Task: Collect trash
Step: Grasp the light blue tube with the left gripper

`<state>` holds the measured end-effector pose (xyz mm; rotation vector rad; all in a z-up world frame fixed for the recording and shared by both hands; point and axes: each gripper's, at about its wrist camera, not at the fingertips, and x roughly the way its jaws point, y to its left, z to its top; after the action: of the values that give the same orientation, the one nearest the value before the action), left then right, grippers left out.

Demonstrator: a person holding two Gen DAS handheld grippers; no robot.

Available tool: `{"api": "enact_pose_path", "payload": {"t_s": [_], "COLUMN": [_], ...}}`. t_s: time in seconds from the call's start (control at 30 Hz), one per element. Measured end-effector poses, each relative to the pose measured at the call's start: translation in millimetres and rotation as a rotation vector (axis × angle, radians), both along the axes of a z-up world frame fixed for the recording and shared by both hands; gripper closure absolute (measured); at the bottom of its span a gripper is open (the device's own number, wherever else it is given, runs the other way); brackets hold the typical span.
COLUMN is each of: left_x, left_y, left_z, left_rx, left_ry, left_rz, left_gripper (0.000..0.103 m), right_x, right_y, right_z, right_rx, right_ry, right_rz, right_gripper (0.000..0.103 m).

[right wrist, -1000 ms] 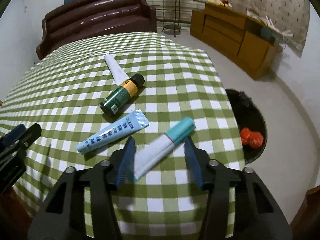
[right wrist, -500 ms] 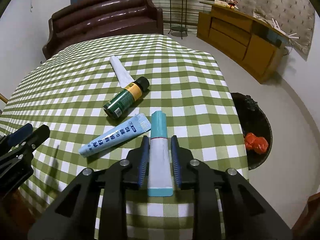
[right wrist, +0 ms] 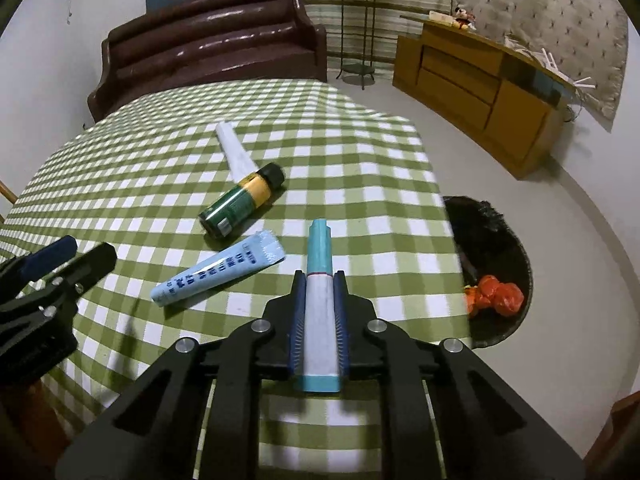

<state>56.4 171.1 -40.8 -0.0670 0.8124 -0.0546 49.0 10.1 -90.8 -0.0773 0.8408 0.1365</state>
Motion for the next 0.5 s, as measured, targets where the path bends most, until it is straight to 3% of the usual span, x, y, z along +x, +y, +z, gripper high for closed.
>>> {"api": "enact_pose_path", "payload": {"t_s": [0.5], "left_x": [21.3], "left_y": [-66.7], "left_z": [-8.5], "left_rx": [0.046], "left_ry": [0.028], "left_rz": [-0.15], "left_gripper": [0.039], "right_x": [-2.5], "right_y": [-65.2], "right_z": [8.6], "right_rx": [0.033], "right_ry": [-0.038], "right_rz": [-0.078], "right_gripper": [0.089]}}
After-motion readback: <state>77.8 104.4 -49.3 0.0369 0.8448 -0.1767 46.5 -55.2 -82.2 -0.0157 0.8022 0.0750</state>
